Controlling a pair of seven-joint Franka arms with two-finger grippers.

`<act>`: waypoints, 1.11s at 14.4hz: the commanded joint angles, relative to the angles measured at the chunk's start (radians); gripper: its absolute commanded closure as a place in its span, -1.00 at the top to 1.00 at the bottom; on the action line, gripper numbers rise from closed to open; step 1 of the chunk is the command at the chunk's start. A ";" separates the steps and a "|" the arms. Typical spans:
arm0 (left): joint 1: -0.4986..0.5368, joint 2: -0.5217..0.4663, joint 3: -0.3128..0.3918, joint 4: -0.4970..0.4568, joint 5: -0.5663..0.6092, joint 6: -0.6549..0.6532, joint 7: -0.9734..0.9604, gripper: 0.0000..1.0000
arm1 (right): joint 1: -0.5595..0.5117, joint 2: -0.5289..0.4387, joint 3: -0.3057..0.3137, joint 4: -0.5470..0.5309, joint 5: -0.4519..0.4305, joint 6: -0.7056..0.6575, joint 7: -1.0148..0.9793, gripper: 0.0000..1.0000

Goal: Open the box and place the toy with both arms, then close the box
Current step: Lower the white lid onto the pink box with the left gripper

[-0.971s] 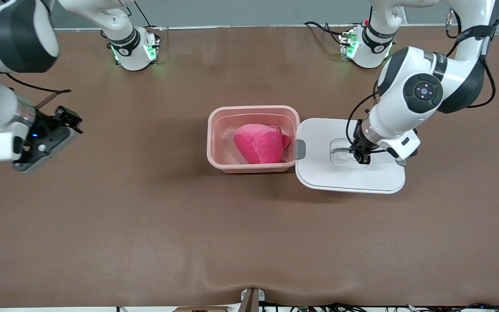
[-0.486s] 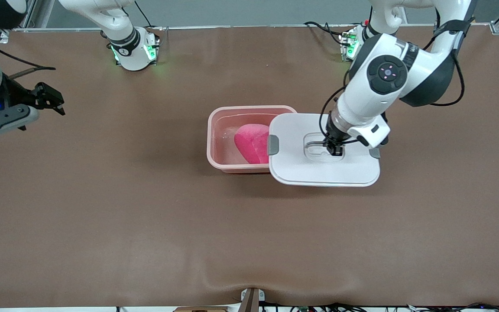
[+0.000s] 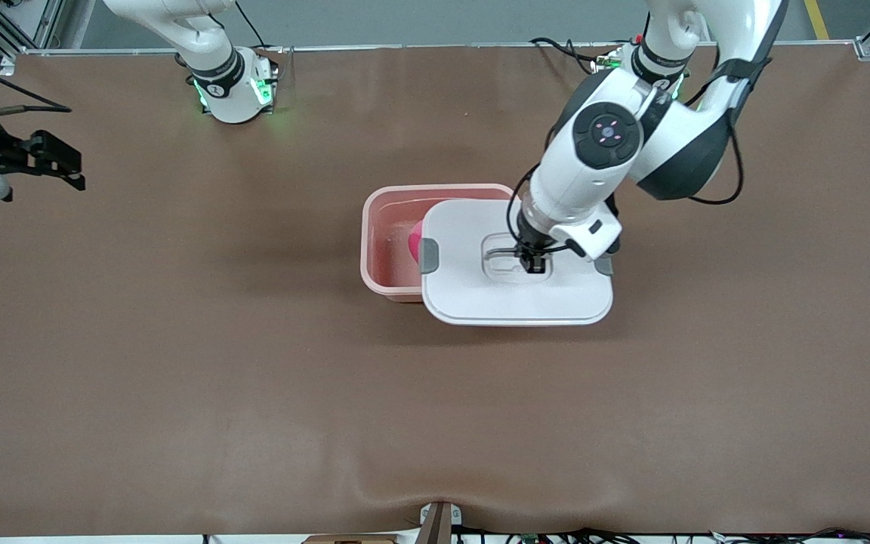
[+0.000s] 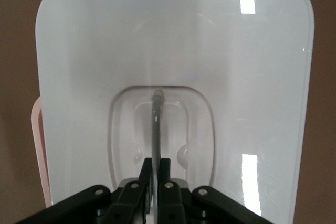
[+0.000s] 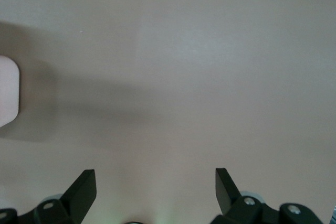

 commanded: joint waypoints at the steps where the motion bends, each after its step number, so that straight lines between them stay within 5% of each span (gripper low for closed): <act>1: -0.039 0.060 0.001 0.073 -0.008 -0.009 -0.048 -1.00 | -0.022 -0.066 -0.009 -0.065 0.051 0.007 0.110 1.00; 6: -0.100 0.110 0.001 0.127 -0.008 -0.009 -0.123 -1.00 | -0.053 -0.073 -0.036 -0.097 0.119 0.019 0.146 1.00; 16: -0.178 0.166 0.002 0.130 -0.004 0.023 -0.222 -1.00 | -0.070 -0.063 -0.035 -0.093 0.121 0.027 0.135 1.00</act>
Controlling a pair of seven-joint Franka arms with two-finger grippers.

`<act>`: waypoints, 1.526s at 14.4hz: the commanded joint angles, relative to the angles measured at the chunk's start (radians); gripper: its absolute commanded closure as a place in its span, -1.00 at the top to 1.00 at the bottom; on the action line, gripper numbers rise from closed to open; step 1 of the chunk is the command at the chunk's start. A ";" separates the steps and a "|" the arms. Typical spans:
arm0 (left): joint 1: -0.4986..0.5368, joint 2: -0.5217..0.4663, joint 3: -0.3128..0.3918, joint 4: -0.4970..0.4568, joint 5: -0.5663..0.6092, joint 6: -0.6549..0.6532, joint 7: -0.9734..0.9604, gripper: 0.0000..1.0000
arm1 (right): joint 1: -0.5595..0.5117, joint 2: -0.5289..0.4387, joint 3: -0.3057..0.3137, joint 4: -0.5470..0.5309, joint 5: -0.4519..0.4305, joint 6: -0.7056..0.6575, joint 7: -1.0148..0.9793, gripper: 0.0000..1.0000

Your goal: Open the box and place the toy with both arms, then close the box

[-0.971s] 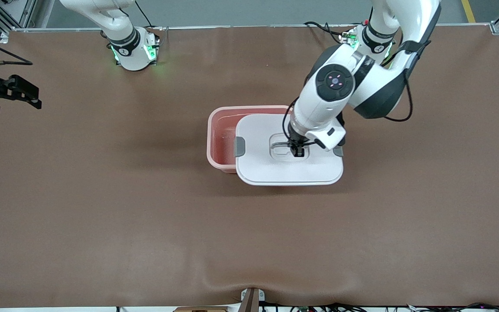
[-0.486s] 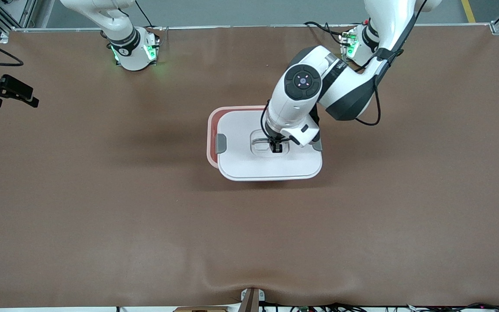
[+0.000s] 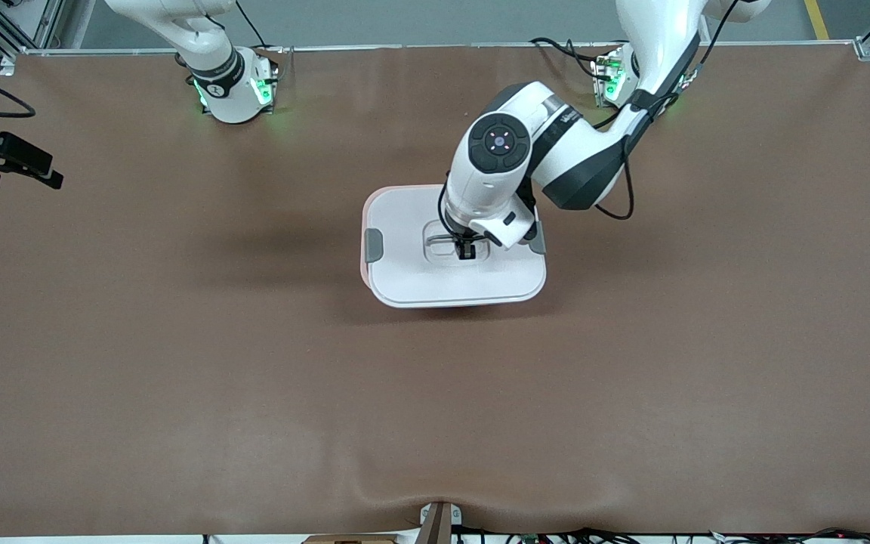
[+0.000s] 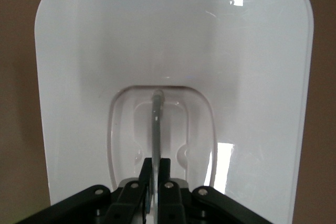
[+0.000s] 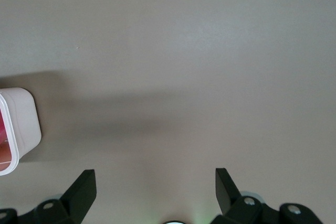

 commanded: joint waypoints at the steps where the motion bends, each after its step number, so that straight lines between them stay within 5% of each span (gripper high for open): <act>1: -0.027 0.026 0.005 0.032 -0.003 0.010 -0.022 -1.00 | -0.016 -0.019 0.012 -0.018 0.025 0.014 0.002 1.00; 22: -0.061 0.056 0.012 0.023 0.034 0.013 -0.044 -1.00 | -0.020 -0.002 0.015 0.011 0.028 0.011 0.010 1.00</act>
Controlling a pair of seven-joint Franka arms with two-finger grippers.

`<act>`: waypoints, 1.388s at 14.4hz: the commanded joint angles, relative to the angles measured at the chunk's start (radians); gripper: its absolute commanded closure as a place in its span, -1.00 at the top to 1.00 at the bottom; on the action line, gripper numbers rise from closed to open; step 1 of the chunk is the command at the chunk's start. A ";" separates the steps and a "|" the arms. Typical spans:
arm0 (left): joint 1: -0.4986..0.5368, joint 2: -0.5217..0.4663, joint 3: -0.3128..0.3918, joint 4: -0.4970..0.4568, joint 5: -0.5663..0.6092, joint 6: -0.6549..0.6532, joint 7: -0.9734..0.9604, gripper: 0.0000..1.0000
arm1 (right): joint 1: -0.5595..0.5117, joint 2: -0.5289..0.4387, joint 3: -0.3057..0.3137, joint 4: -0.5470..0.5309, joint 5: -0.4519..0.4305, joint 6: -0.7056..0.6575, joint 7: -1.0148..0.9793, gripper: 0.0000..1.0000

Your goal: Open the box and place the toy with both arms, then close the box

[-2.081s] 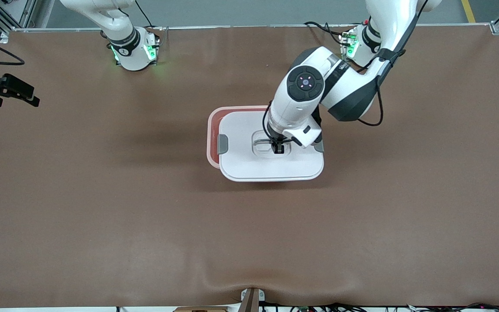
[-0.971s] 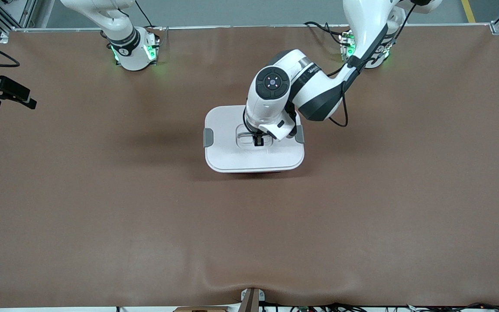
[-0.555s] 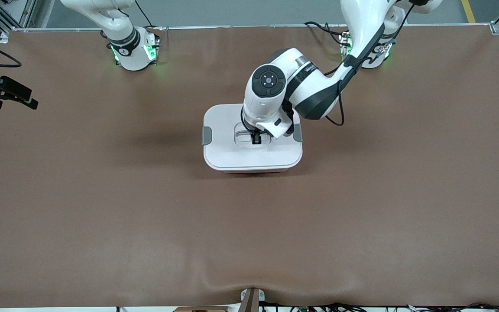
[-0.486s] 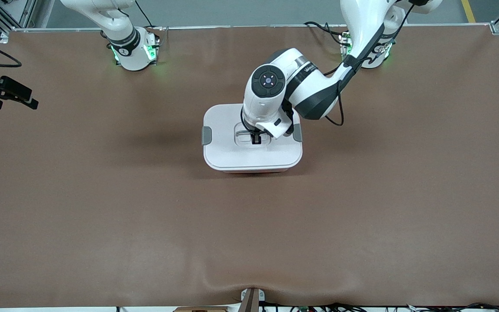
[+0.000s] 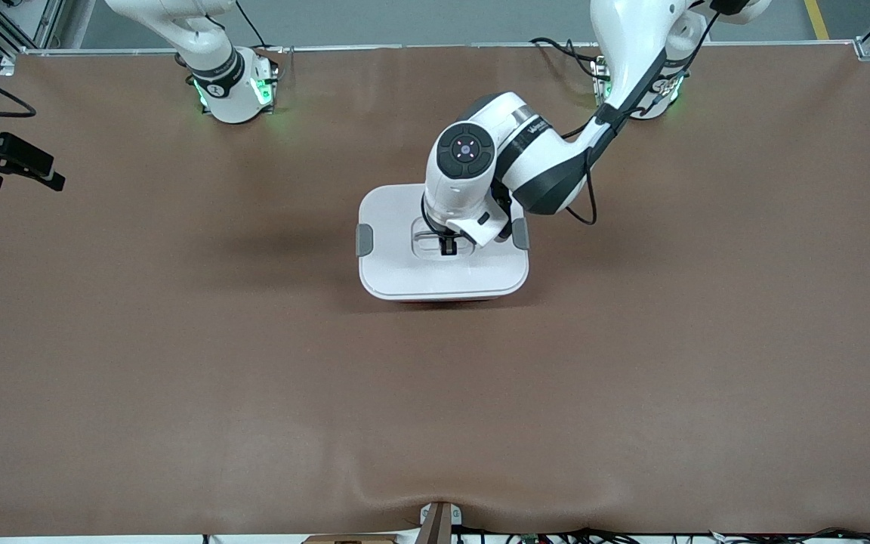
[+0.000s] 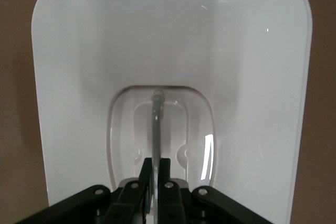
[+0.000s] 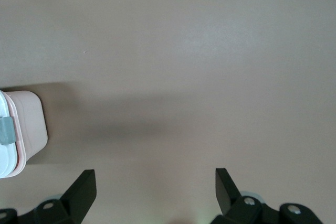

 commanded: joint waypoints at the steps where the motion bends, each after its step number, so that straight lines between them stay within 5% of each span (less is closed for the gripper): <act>1: -0.012 0.007 0.005 0.018 0.022 -0.003 -0.024 -1.00 | -0.017 -0.003 0.007 0.007 0.011 -0.004 0.010 1.00; 20: -0.031 0.034 0.007 0.006 0.025 -0.010 -0.022 -1.00 | -0.025 -0.003 0.006 0.013 0.008 -0.005 0.008 1.00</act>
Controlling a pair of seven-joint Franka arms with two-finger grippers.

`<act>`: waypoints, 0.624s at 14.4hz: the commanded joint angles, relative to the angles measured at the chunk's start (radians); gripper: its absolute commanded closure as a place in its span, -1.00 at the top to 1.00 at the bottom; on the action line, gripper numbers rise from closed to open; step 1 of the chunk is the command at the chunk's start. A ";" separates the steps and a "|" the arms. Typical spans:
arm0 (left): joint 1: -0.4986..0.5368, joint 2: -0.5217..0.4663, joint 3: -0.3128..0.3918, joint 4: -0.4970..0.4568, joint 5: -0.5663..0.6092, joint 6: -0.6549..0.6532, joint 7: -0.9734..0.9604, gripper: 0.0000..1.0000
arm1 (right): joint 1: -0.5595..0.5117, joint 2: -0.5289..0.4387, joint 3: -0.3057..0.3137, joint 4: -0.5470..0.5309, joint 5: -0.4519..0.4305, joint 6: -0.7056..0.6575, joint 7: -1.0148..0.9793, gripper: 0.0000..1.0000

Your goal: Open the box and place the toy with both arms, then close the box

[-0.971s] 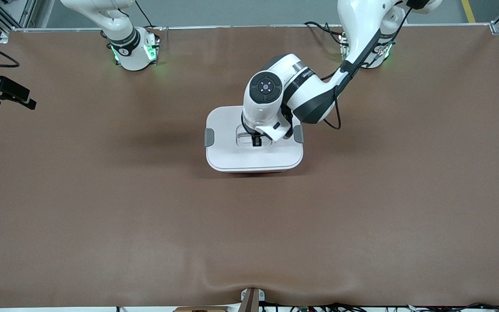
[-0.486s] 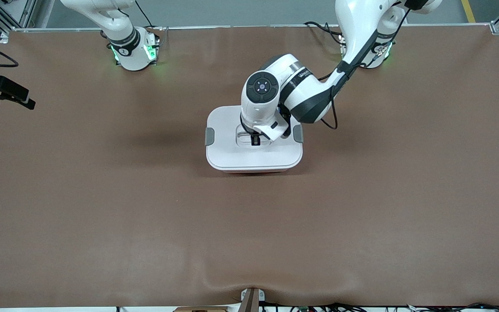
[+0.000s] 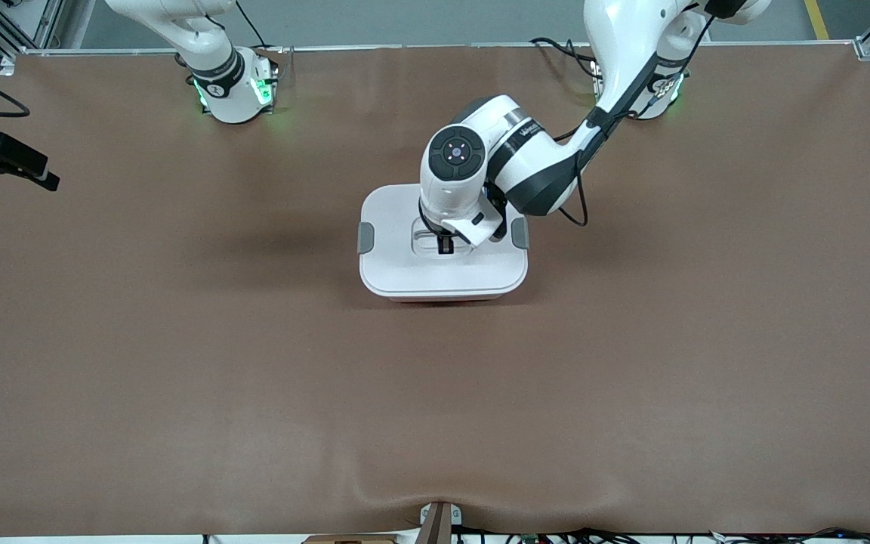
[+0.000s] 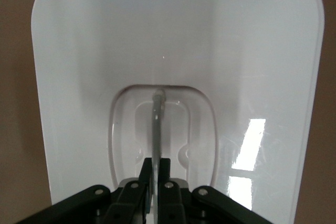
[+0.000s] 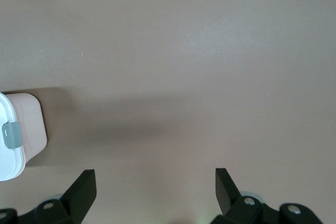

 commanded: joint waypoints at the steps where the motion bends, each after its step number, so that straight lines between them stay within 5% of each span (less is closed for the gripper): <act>1: -0.014 0.012 0.001 0.008 0.012 -0.011 -0.022 -1.00 | -0.022 -0.003 0.013 0.009 0.008 -0.005 0.008 1.00; 6: -0.014 0.003 0.003 0.003 0.013 -0.037 -0.037 -1.00 | -0.022 -0.003 0.013 0.009 0.008 -0.005 0.008 1.00; 7: -0.014 0.003 0.003 0.002 0.013 -0.039 -0.037 -0.75 | -0.022 -0.003 0.013 0.009 0.008 -0.005 0.008 1.00; 9: -0.008 -0.003 0.001 0.011 0.012 -0.052 -0.036 0.48 | -0.022 -0.003 0.013 0.009 0.008 -0.005 0.008 1.00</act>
